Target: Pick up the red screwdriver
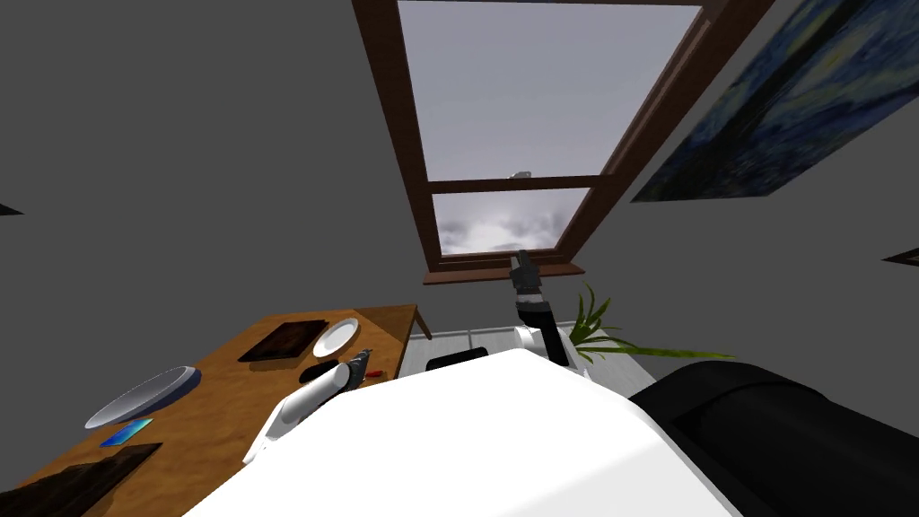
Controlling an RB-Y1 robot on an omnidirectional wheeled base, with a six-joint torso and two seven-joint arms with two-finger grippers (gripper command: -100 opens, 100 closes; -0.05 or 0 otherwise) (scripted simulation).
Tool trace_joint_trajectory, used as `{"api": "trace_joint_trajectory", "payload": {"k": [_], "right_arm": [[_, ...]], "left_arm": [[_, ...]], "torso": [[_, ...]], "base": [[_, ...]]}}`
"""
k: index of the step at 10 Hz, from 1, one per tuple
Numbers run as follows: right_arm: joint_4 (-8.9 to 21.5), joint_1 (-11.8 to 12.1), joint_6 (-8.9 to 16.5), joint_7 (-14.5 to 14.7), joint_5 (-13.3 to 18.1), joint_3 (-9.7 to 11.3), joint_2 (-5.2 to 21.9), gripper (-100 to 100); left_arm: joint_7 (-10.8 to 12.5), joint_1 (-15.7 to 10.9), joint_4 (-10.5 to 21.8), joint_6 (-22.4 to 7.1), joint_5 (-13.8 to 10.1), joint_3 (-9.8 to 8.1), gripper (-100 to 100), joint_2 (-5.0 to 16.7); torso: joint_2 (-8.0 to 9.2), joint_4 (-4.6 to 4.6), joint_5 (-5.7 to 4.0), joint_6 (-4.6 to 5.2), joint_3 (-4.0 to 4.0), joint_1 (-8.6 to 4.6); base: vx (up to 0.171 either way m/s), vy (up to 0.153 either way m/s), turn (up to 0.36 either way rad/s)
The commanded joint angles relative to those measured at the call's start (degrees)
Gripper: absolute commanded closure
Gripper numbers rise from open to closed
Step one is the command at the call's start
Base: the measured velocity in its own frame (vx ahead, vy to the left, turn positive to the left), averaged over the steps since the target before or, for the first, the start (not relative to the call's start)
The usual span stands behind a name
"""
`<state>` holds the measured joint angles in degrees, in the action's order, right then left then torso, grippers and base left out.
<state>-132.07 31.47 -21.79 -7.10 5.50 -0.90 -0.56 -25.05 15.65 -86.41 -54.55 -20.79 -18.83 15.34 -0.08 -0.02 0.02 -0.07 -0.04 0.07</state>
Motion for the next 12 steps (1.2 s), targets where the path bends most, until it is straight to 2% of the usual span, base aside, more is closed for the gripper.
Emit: {"api": "trace_joint_trajectory", "payload": {"k": [1,2,3,5,6,9,12], "right_arm": [[0.00,0.00,0.00,0.00,0.00,0.00,0.00,0],[0.00,0.00,0.00,0.00,0.00,0.00,0.00,0],[0.00,0.00,0.00,0.00,0.00,0.00,0.00,0],[0.00,0.00,0.00,0.00,0.00,0.00,0.00,0],[0.00,0.00,0.00,0.00,0.00,0.00,0.00,0],[0.00,0.00,0.00,0.00,0.00,0.00,0.00,0],[0.00,0.01,0.00,0.00,0.00,0.00,0.00,0]], "left_arm": [[-0.32,-0.02,0.47,-2.12,-0.42,-0.38,-100,0.27],[-0.88,-0.40,2.03,-3.98,-1.04,-1.00,-100,0.76],[-0.88,-0.40,2.03,-4.62,-1.04,-1.00,-100,0.76],[-1.87,-1.09,4.74,-8.37,-2.13,-2.10,-100,1.81],[-1.87,-1.09,4.74,-9.06,-2.13,-2.10,-100,1.81],[-2.99,-1.84,7.67,-14.04,-3.37,-3.33,-100,3.48],[-3.65,-2.28,9.27,-16.90,-4.09,-4.04,-100,4.89]], "torso": [[0.00,0.00,0.00,0.00,0.00,0.00],[0.01,0.00,0.00,-0.02,0.00,-0.01],[0.01,0.00,0.00,0.00,0.00,0.00],[0.01,0.00,0.00,0.00,0.01,0.00],[0.01,0.00,0.01,-0.01,0.00,0.03],[-0.01,0.00,0.00,-0.01,0.00,0.00],[-0.02,0.00,0.00,-0.03,-0.01,-0.01]], "base": [[-0.006,0.021,-0.104],[-0.005,0.025,-0.161],[-0.003,0.023,-0.075],[-0.006,0.028,-0.177],[-0.003,0.028,-0.060],[-0.005,0.024,-0.140],[-0.001,0.020,-0.094]]}}
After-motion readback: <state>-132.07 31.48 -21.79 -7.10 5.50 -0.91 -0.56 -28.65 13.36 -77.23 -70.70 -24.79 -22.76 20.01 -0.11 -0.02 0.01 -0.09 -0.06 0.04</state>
